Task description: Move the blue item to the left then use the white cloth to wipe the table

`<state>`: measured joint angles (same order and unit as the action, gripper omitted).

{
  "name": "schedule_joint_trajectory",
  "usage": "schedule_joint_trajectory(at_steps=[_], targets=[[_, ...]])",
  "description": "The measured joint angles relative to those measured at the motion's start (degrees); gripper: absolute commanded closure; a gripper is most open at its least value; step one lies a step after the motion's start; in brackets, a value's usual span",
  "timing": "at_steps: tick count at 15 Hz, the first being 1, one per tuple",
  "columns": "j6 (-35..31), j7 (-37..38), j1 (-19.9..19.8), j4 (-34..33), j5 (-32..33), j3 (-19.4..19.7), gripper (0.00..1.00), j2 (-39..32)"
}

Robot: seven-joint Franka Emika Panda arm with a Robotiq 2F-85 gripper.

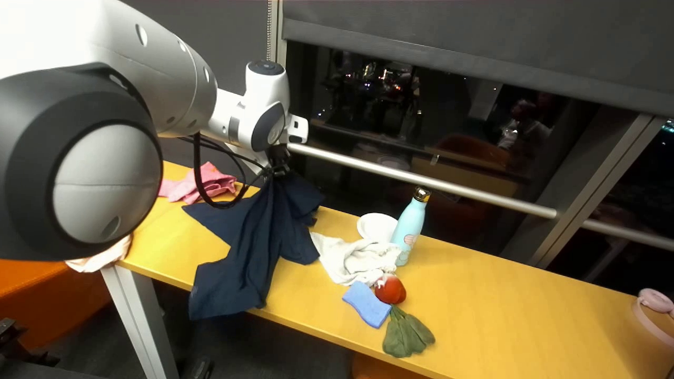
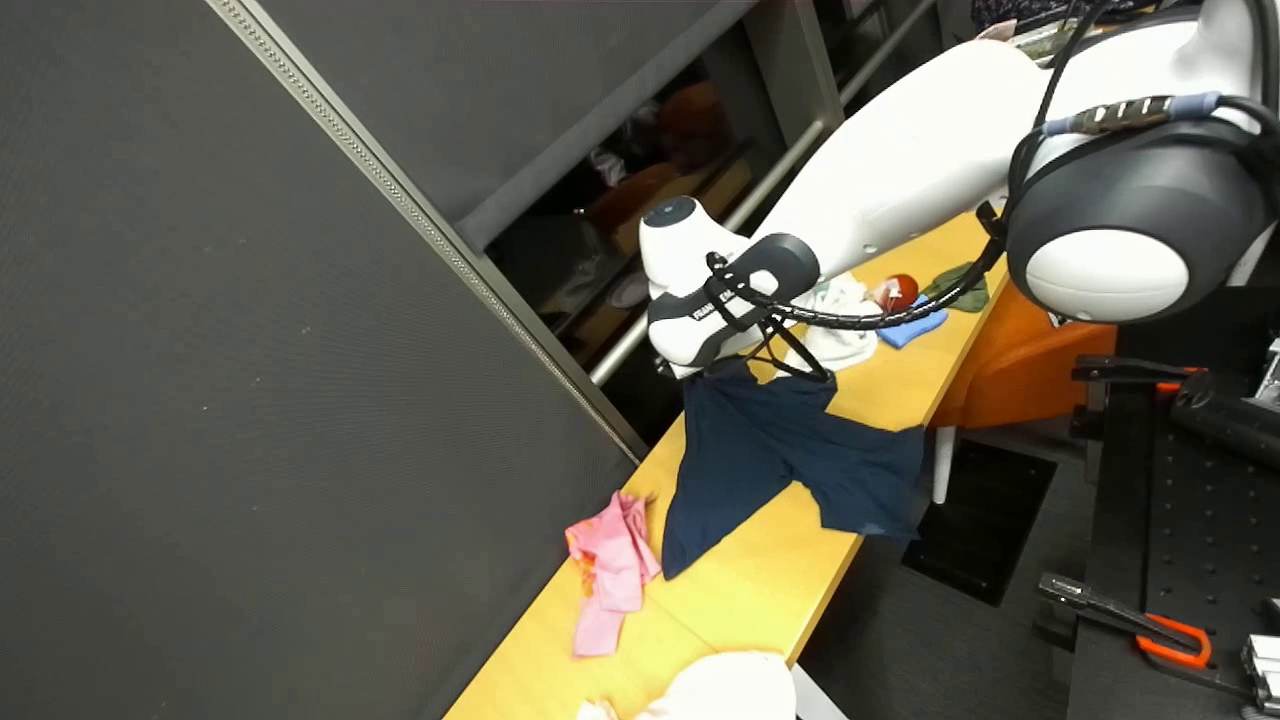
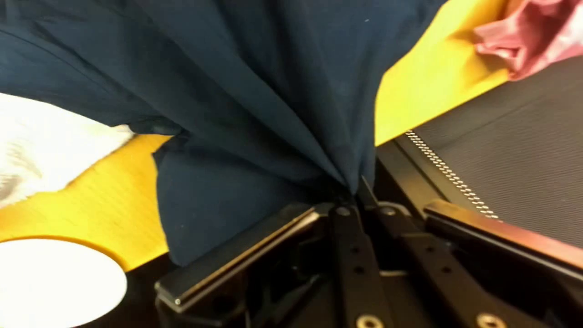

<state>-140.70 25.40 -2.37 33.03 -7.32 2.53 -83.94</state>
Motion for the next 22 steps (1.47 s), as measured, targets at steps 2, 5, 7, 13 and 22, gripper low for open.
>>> schedule_joint_trajectory(at_steps=[2,5,7,13,22], targets=[[0.0,-1.23,1.57,-1.91,-0.01,-2.89,0.99,0.31],[0.24,-4.13,5.16,-3.38,-0.03,-7.76,0.99,0.34],[2.8,-6.82,8.03,-4.74,-0.42,-10.9,0.99,-0.05],[10.04,-15.95,15.96,-6.87,-2.54,-17.26,0.99,-0.17],[12.74,-19.87,14.78,-3.98,-3.41,-16.7,0.21,-1.5]])
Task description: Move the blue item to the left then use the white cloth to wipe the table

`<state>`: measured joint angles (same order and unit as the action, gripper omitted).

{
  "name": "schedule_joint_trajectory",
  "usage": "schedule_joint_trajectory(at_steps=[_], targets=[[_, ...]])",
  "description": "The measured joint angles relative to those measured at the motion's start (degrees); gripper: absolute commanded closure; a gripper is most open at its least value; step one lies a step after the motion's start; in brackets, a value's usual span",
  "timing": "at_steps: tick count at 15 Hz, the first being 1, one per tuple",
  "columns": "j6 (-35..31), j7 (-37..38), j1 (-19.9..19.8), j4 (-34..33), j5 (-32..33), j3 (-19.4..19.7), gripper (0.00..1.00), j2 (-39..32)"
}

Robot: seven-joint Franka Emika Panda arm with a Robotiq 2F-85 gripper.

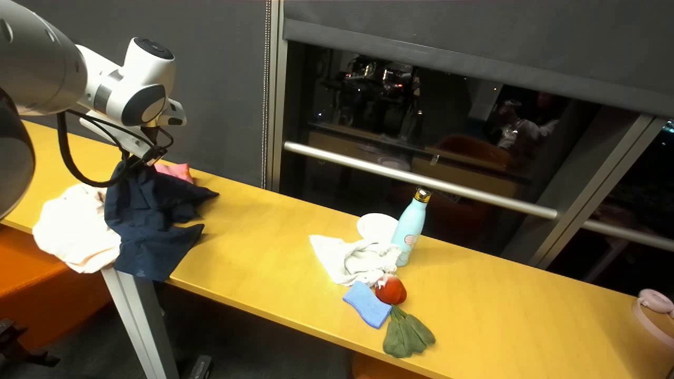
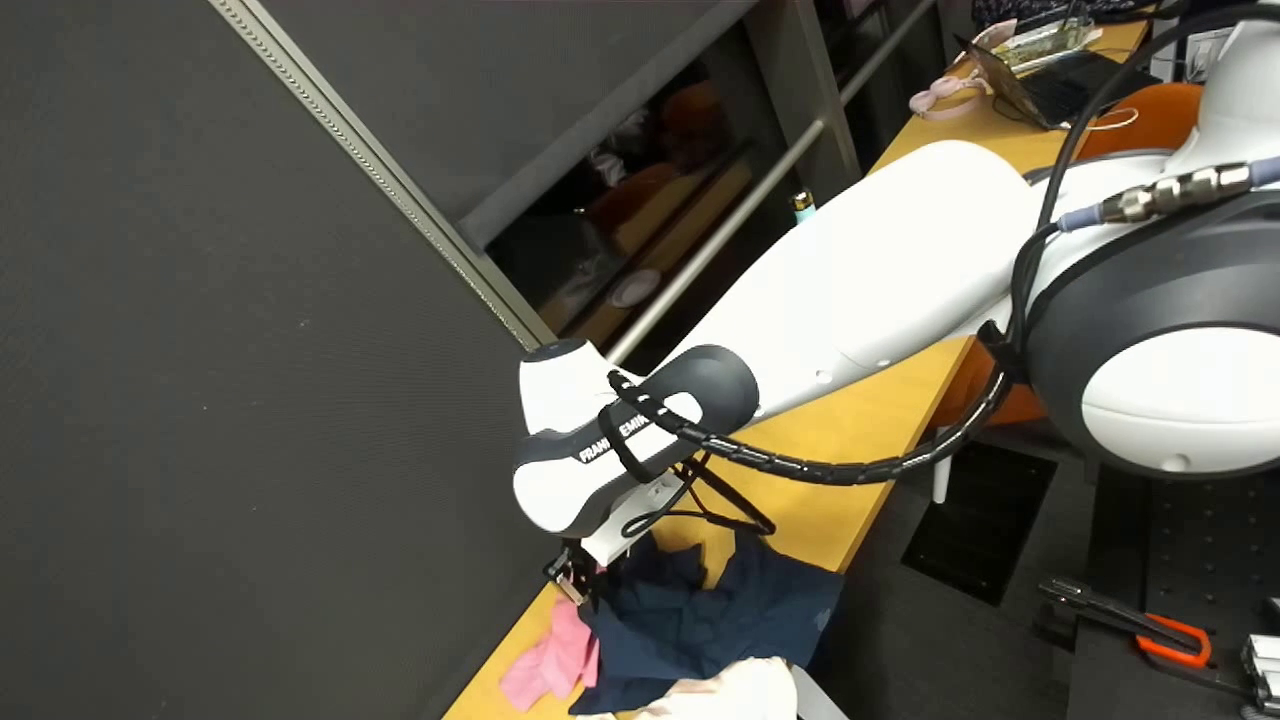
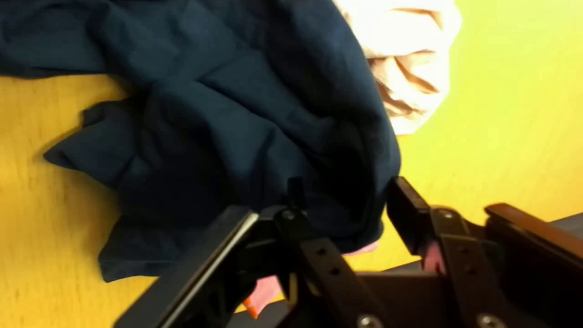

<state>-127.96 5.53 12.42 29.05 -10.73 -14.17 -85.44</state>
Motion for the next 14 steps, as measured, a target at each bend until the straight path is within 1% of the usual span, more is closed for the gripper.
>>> schedule_joint_trajectory(at_steps=[1,3,7,9,11,14], targets=[[-0.11,0.81,-0.02,-0.08,0.03,0.98,0.12,0.04],[-0.18,2.44,-0.06,-0.41,0.17,3.21,0.0,0.2],[-0.17,7.29,-1.18,-2.05,0.85,8.04,0.0,0.42],[0.16,11.35,-2.21,-2.82,2.89,11.23,0.0,0.57],[0.61,15.69,-3.71,-3.14,5.53,14.67,0.0,0.81],[1.24,20.7,-7.09,-2.69,8.79,19.24,0.0,0.72]])
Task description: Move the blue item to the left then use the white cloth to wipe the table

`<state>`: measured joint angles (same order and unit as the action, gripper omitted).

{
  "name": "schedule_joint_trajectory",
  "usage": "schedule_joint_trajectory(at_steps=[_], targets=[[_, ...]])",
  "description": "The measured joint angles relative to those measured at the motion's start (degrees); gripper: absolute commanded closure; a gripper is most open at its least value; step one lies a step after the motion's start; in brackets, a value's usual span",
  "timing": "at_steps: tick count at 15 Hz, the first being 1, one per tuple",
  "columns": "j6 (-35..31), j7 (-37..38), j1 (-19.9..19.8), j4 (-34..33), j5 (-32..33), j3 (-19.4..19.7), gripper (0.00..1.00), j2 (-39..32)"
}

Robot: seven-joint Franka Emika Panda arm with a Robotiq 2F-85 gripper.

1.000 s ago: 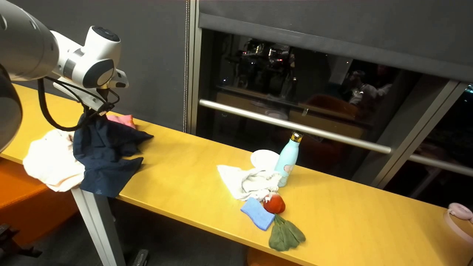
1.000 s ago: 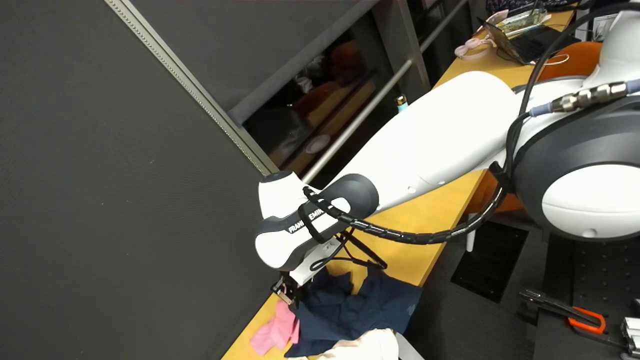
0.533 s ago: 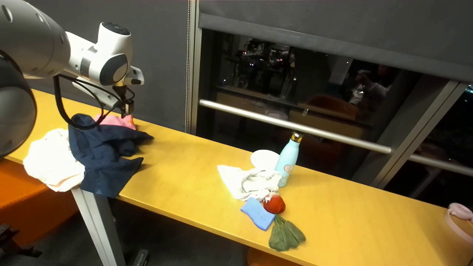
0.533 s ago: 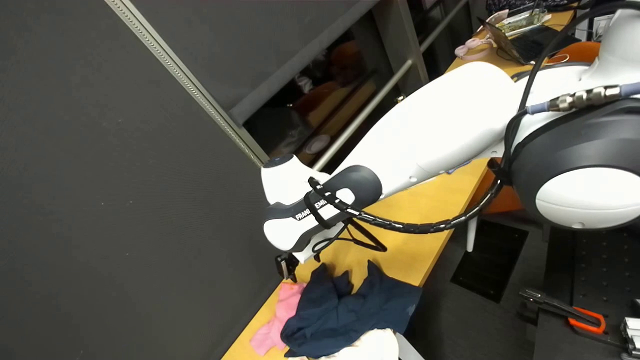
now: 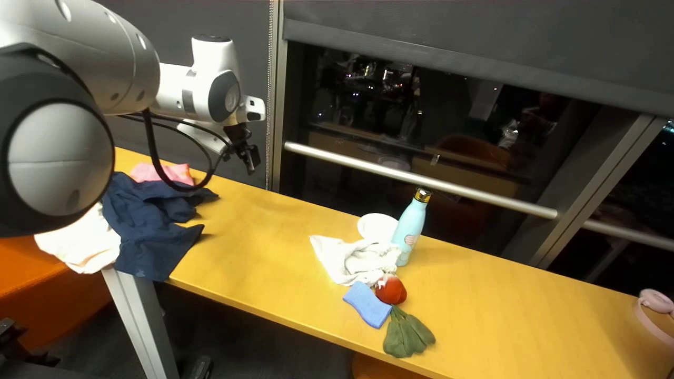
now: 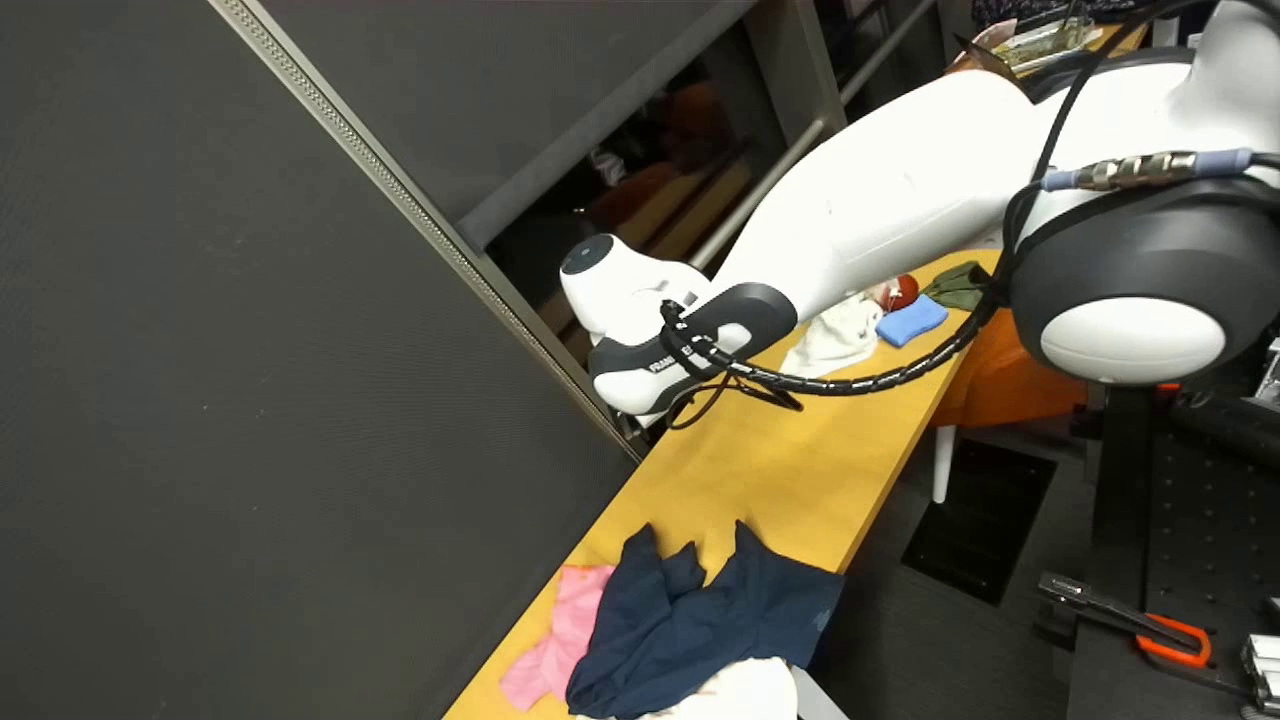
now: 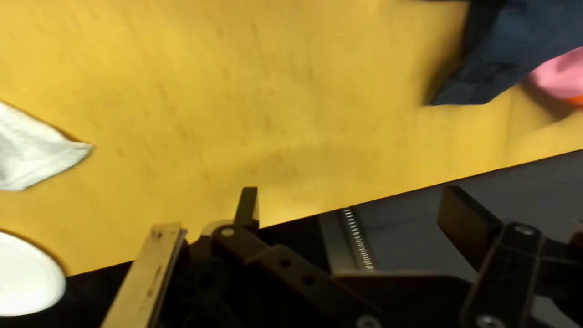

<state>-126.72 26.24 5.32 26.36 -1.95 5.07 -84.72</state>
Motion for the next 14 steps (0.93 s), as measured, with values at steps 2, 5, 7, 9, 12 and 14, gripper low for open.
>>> schedule_joint_trajectory(at_steps=[2,5,7,9,12,14], targets=[[1.52,2.71,-2.92,0.14,0.97,2.35,0.0,-0.48],[1.48,4.4,-8.0,2.06,1.35,3.71,0.0,-0.57],[0.43,4.71,-11.23,3.51,1.35,3.82,0.0,-0.59],[-1.88,4.95,-13.9,5.7,1.36,3.93,0.0,-0.63],[-4.9,5.99,-16.35,9.27,1.36,4.6,0.0,-0.71],[-6.15,6.93,-17.11,11.63,1.36,5.53,0.0,-0.74]])
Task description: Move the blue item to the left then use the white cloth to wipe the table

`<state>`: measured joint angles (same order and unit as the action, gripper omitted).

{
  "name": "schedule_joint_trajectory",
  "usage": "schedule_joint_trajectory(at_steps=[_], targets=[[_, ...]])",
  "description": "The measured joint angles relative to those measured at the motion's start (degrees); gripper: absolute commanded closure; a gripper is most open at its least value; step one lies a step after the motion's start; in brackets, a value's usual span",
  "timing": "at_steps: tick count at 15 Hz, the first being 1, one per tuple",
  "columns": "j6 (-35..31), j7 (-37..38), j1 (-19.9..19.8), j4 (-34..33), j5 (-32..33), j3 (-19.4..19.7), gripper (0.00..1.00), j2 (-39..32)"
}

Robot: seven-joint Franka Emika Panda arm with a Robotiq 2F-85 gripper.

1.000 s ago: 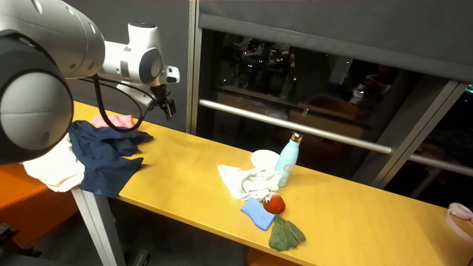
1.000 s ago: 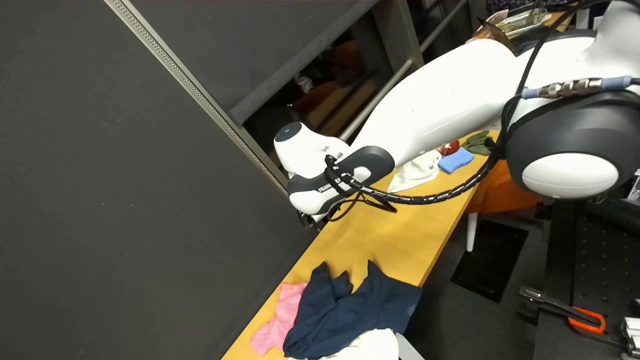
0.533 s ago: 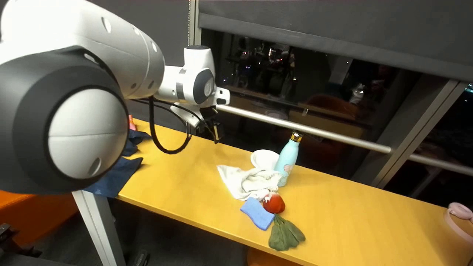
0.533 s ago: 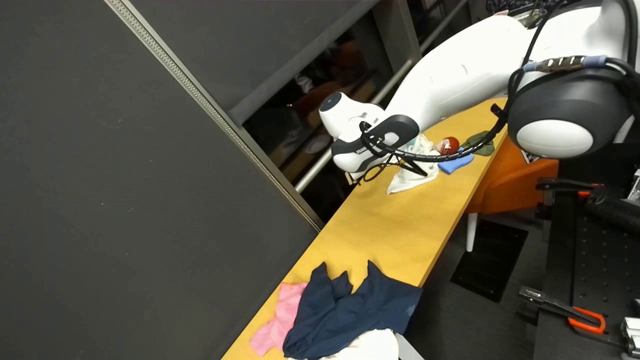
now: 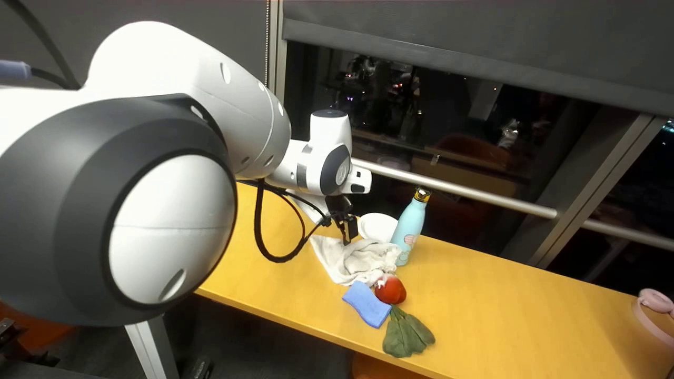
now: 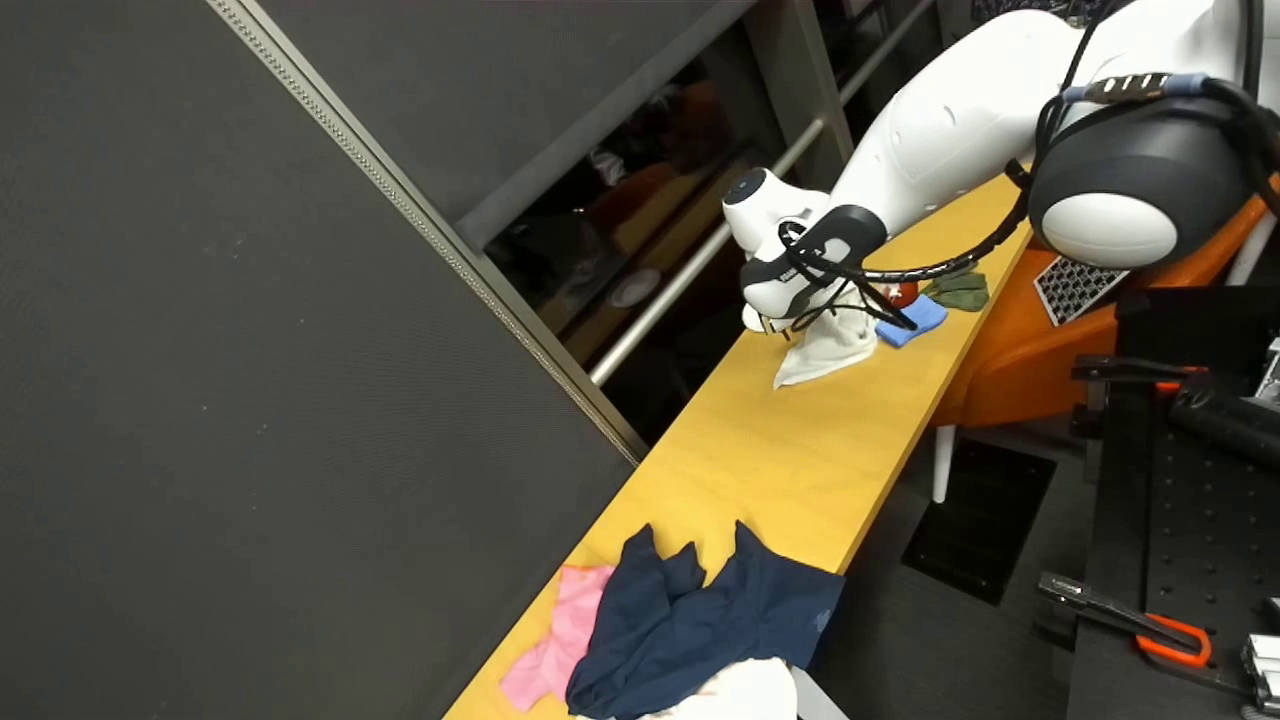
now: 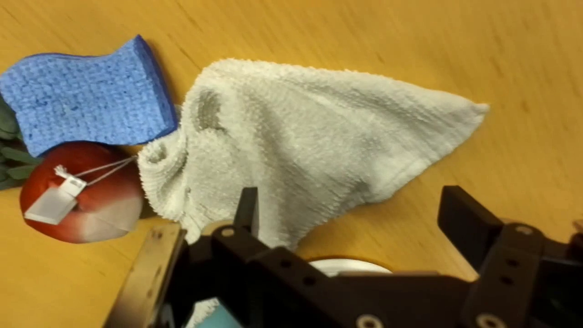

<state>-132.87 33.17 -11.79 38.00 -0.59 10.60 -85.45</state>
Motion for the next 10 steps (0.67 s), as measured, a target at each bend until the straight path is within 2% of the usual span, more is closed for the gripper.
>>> schedule_joint_trajectory(at_steps=[5,6,7,9,10], targets=[[-2.74,1.54,-1.42,6.16,0.0,0.78,0.0,-0.06],[-3.39,1.79,-1.56,7.16,0.0,0.86,0.05,-0.05],[-4.28,1.99,-1.6,8.11,0.0,1.05,0.26,-0.05],[-6.74,2.17,-1.66,9.75,0.0,1.46,0.31,-0.04],[-8.07,2.17,-1.76,10.51,-0.01,1.62,0.38,-0.04]])
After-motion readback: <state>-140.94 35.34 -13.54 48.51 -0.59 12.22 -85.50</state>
